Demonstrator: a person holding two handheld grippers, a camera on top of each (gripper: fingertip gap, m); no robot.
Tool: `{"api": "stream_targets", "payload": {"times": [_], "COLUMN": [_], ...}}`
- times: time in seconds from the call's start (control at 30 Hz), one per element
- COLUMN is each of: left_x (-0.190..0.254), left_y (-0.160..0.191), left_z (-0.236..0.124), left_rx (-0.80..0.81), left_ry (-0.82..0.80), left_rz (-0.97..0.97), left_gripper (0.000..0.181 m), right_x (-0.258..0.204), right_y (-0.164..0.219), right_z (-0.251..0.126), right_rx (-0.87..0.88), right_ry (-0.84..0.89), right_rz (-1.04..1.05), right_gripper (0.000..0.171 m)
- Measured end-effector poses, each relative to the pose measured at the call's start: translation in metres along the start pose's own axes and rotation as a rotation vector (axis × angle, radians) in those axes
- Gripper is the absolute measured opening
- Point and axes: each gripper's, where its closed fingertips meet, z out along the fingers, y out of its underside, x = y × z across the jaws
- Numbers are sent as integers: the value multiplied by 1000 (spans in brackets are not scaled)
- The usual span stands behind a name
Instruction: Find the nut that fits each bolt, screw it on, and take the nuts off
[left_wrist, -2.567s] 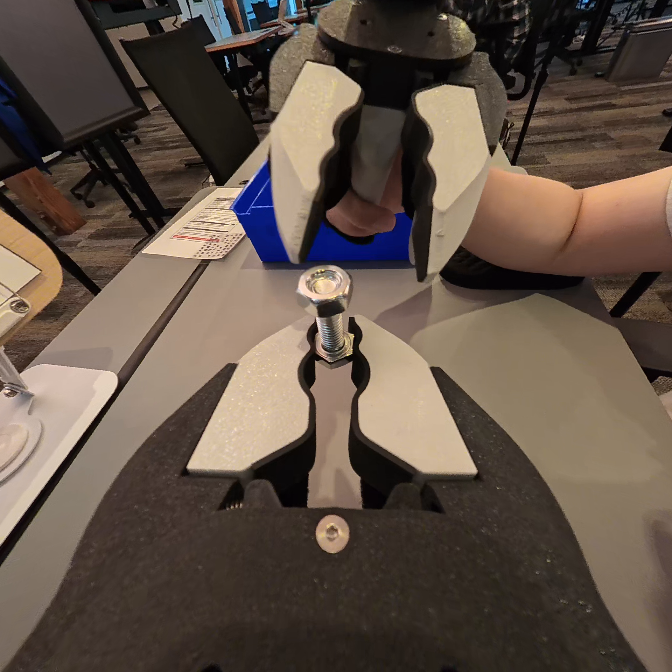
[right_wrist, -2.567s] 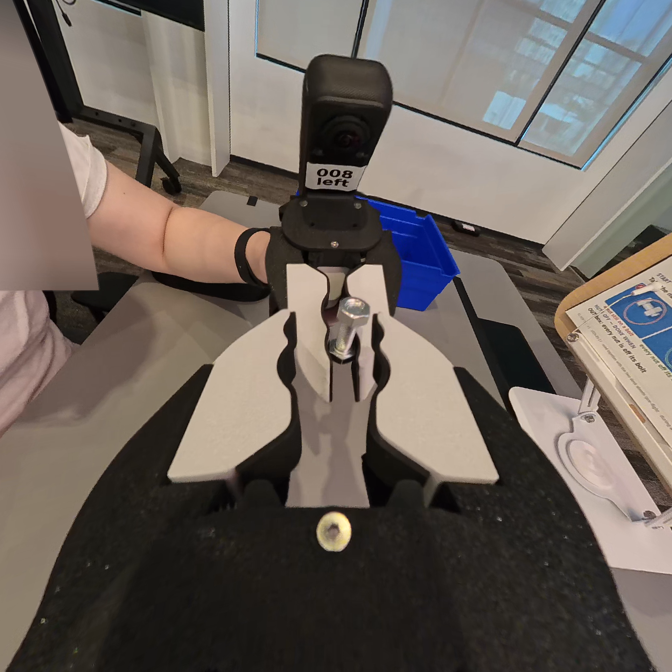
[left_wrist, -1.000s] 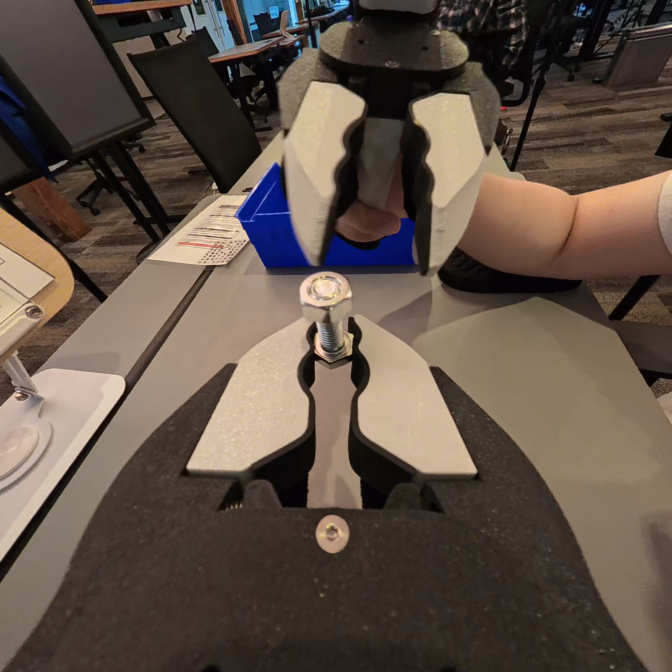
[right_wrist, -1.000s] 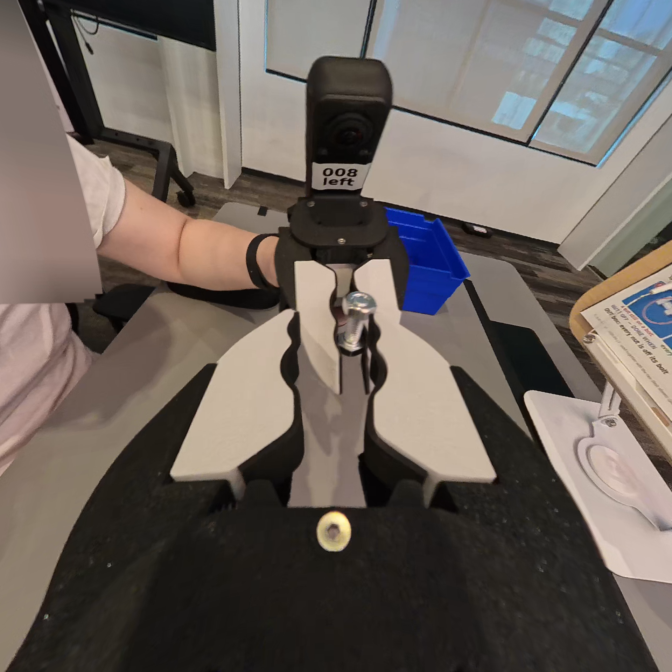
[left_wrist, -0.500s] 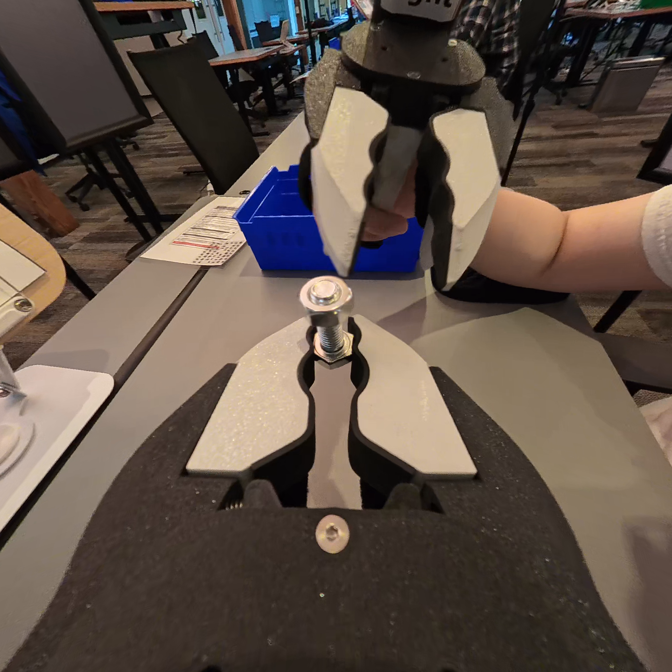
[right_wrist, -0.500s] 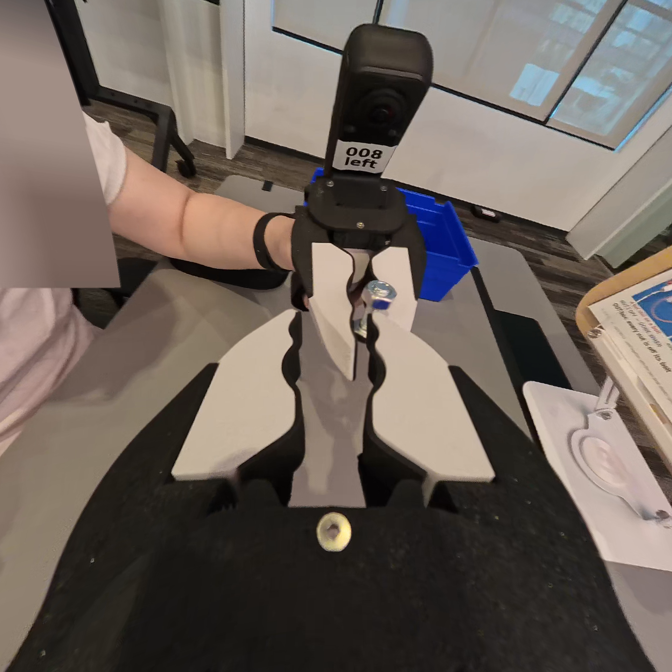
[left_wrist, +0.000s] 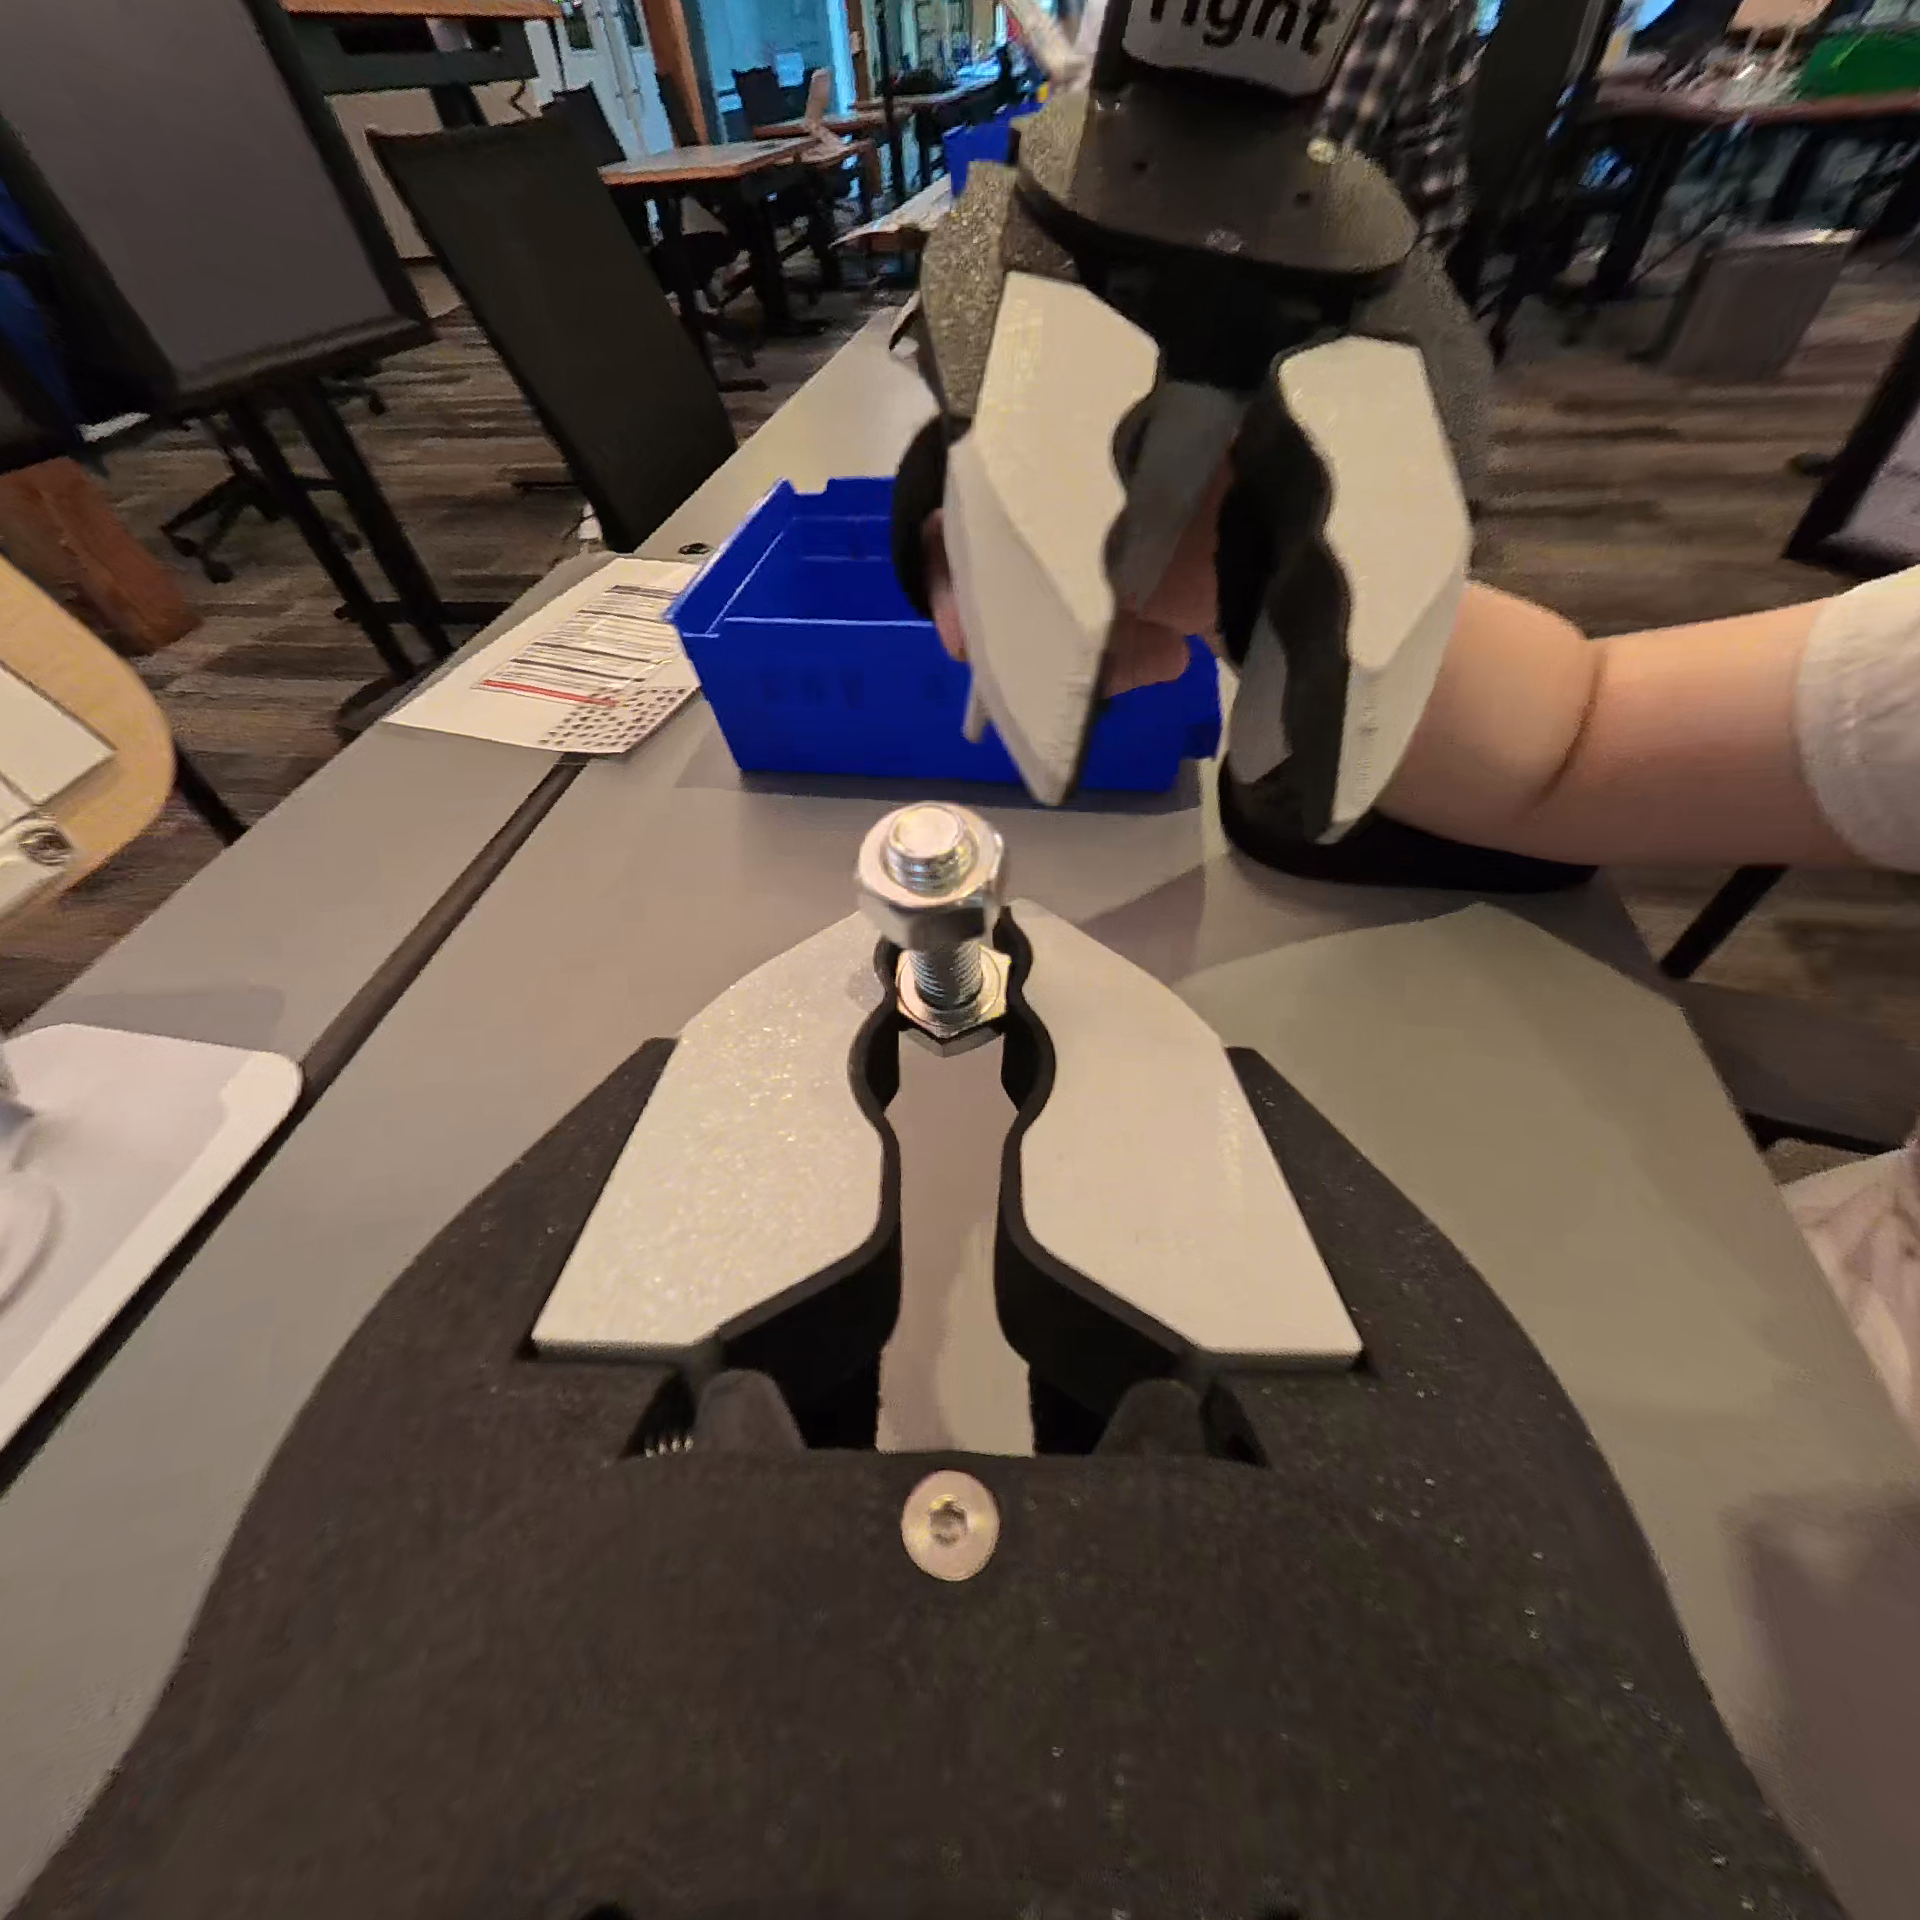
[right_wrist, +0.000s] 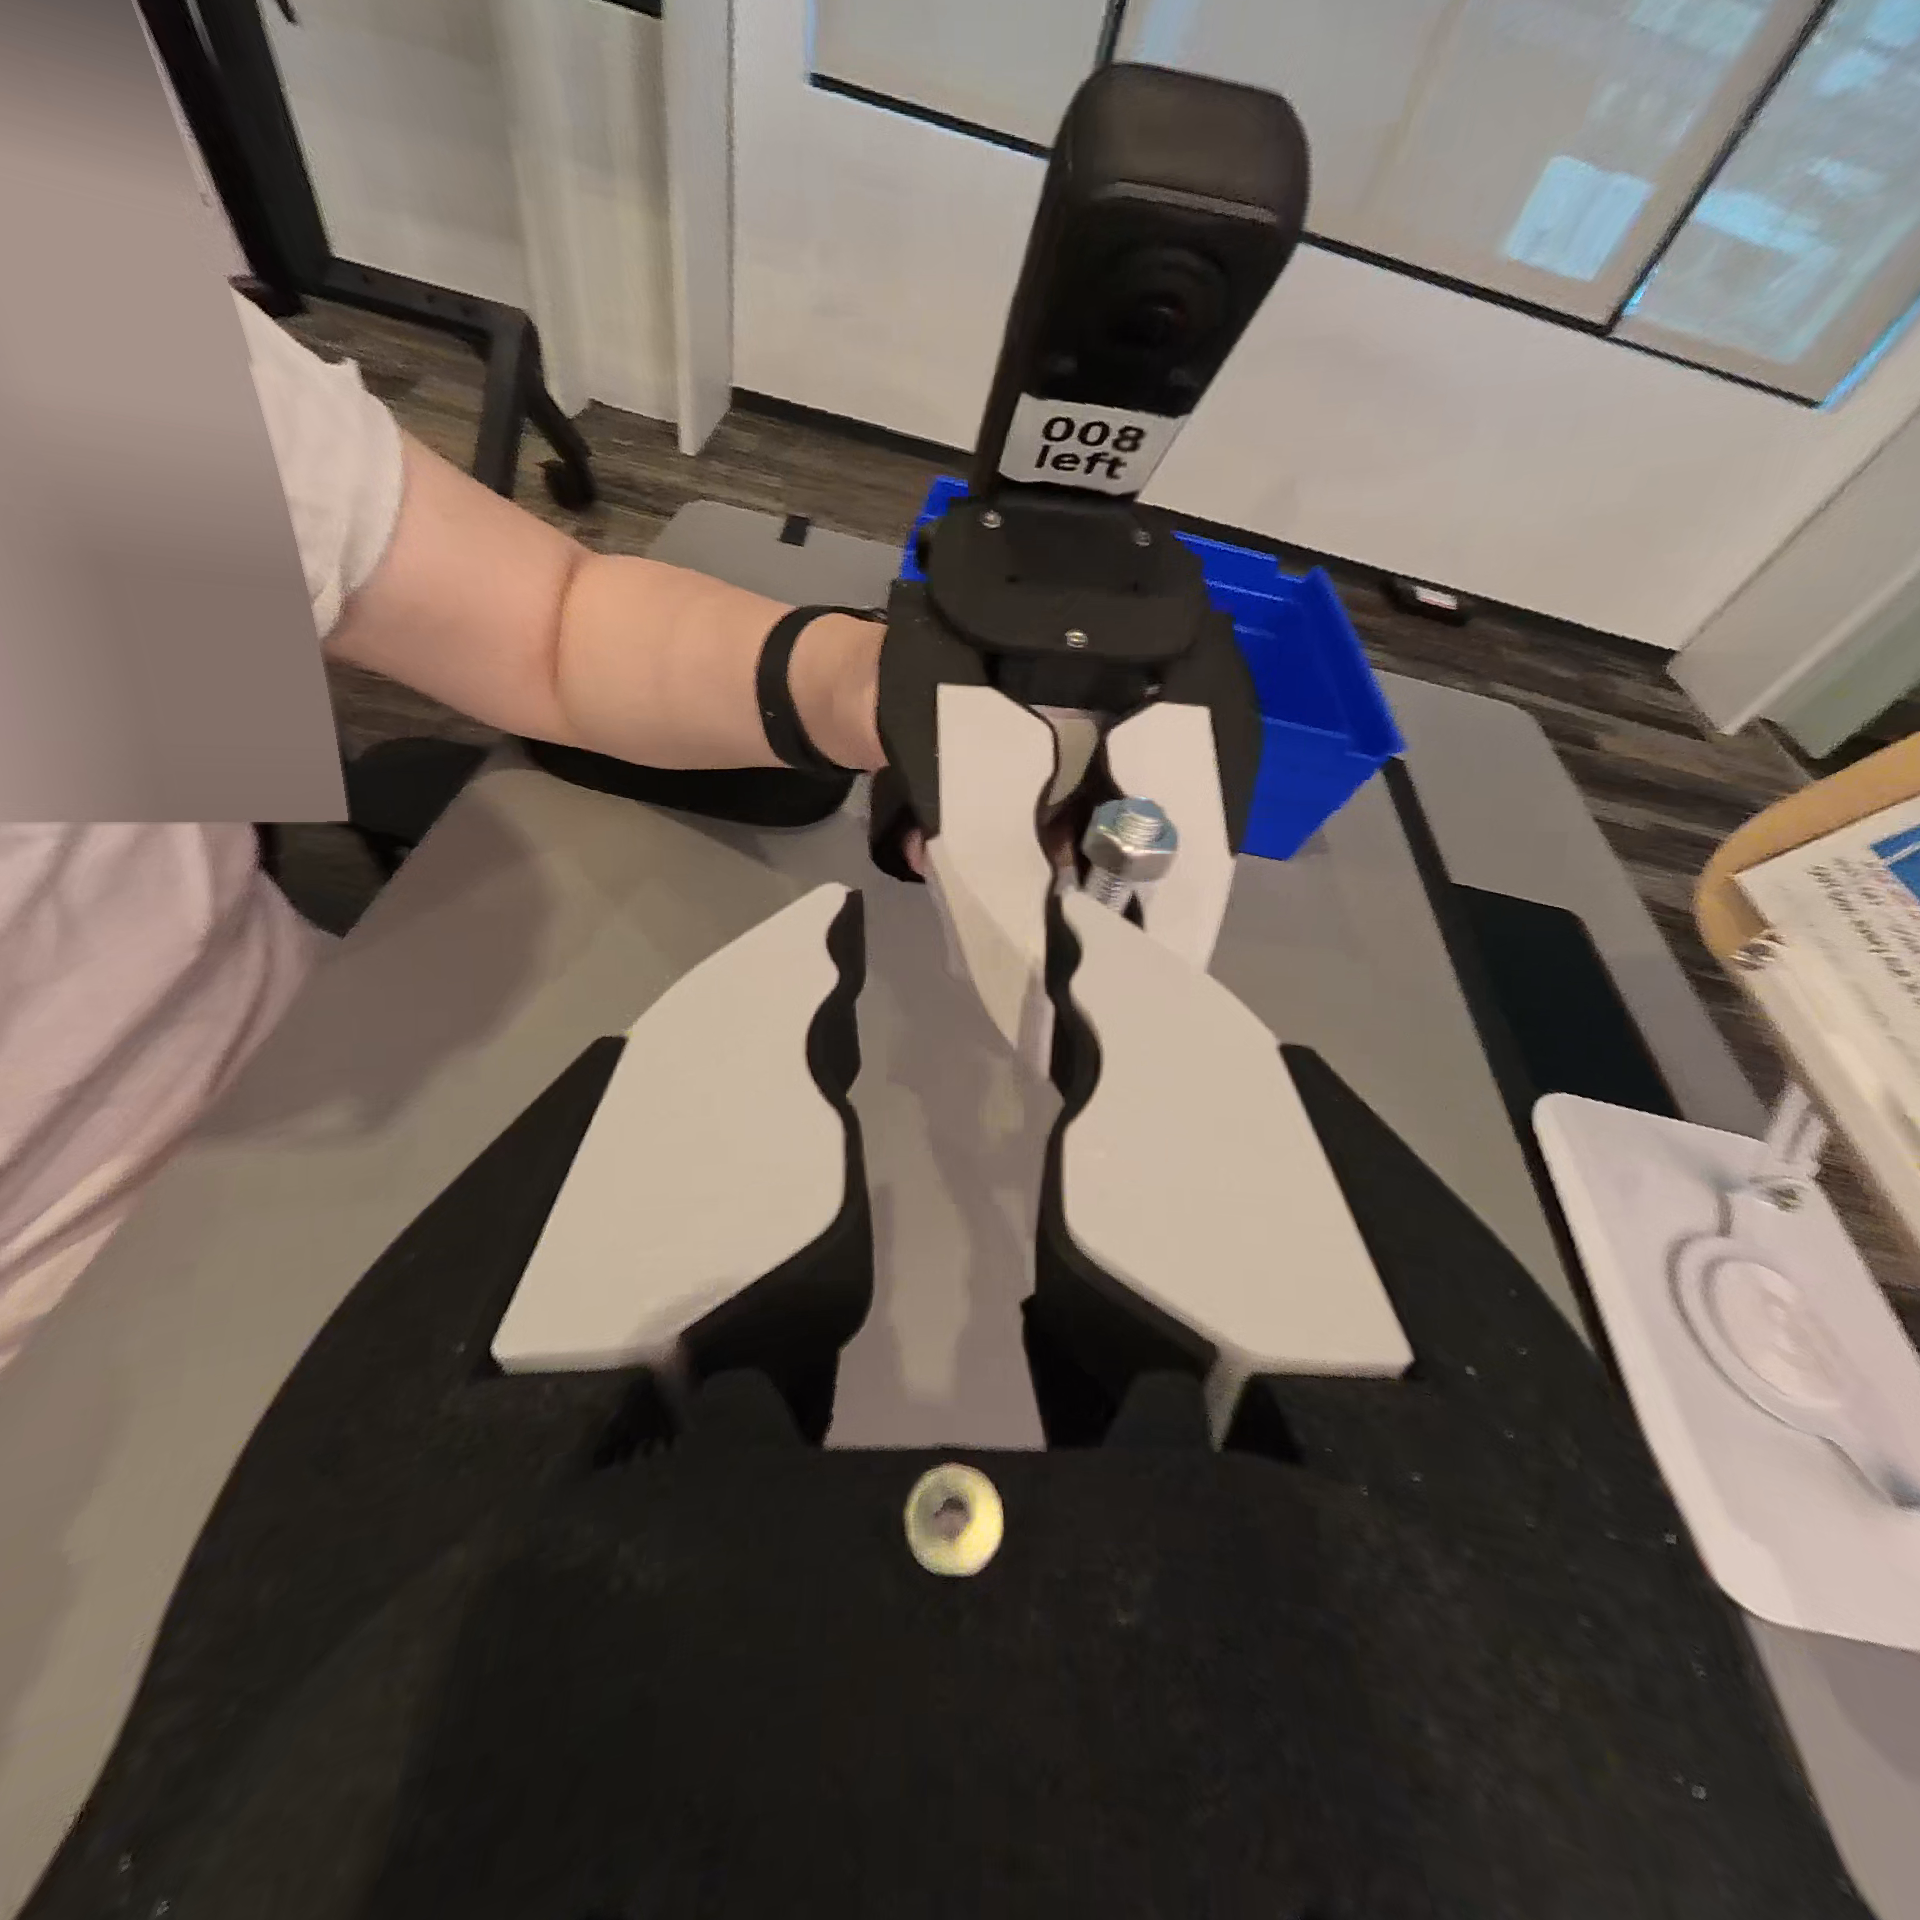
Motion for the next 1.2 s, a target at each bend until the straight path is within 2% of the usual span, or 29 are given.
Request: {"api": "stream_targets", "payload": {"times": [0.23,0.33,0.43,0.5,0.67,0.93,0.97,1.03,1.1,1.2], "left_x": [18,14,8,4,11,11,10,7,9,14], "left_y": [5,6,2,1,1,2,0,-2,-3,-1], "left_z": [12,11,6,3,6,8,6,4,3,7], "left_rx": [-50,-54,-27,-21,-15,-30,-21,-10,-1,-17], "left_ry": [44,19,8,-5,40,25,22,13,31,43], "left_rz": [67,66,29,12,0,16,12,-1,-12,5], "left_gripper": [14,14,14,14,14,14,14,14,14,14], "right_x": [11,3,5,-1,14,6,7,0,7,16], "right_y": [0,3,2,-3,-5,2,1,-7,-15,-13], "right_z": [12,14,7,0,2,10,6,-1,-3,3], "right_rx": [50,34,19,42,86,28,30,84,152,176], "right_ry": [59,-1,20,-28,49,20,25,-30,-1,50], "right_rz": [17,21,5,7,47,17,9,13,47,67], "right_gripper": [55,52,52,33,44,50,45,24,24,42]}}
